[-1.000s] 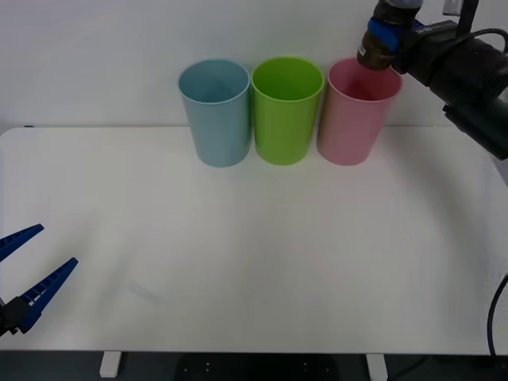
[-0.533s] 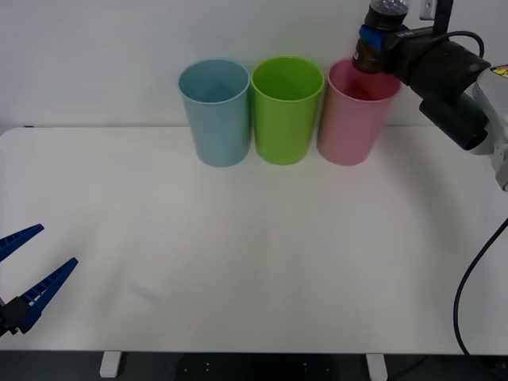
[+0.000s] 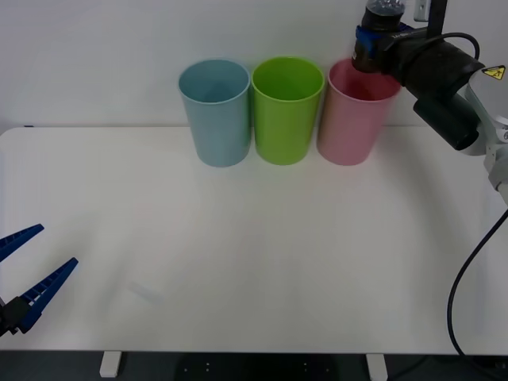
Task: Grasp the object on the table and drop it into the matching bin: aluminum can to the light blue bin, PET bottle to the pink bin.
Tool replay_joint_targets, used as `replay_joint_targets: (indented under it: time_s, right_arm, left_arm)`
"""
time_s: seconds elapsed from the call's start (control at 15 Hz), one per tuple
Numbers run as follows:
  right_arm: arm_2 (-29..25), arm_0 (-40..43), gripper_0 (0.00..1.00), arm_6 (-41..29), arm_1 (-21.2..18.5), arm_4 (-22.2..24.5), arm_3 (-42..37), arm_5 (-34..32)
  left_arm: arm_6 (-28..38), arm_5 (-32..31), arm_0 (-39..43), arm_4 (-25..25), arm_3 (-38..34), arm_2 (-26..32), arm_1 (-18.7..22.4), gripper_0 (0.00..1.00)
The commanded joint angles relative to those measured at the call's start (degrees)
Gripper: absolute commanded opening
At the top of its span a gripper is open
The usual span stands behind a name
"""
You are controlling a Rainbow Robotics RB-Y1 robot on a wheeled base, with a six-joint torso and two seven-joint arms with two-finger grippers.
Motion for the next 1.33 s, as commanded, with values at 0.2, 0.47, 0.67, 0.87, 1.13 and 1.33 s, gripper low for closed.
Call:
replay_joint_targets:
  time_s: [0.2,0.47,0.67,0.87,1.13,1.33]
  right_arm:
    - [-0.45,0.03,1.00,1.82,0.05,-1.50,-0.09,-0.73]
    - [-1.94,0.91,1.00,3.14,-0.03,-3.17,-1.23,-2.48]
    - [-3.44,4.78,1.00,3.58,-0.30,-3.43,-6.41,-3.36]
    - [-3.88,9.08,1.00,3.67,-1.70,-4.48,-12.30,-4.94]
    - [-3.88,15.67,1.00,3.58,-4.34,-7.82,-19.33,-8.46]
    - [-3.88,20.95,1.00,3.58,-6.01,-9.49,-25.22,-8.81]
  left_arm:
    - [0.00,0.00,0.00,0.00,0.00,0.00,0.00,1.00]
    - [0.00,0.00,0.00,0.00,0.00,0.00,0.00,1.00]
    - [0.00,0.00,0.00,0.00,0.00,0.00,0.00,1.00]
    - [0.00,0.00,0.00,0.00,0.00,0.00,0.00,1.00]
    - [0.00,0.00,0.00,0.00,0.00,0.00,0.00,1.00]
    - [0.00,0.00,0.00,0.00,0.00,0.00,0.00,1.00]
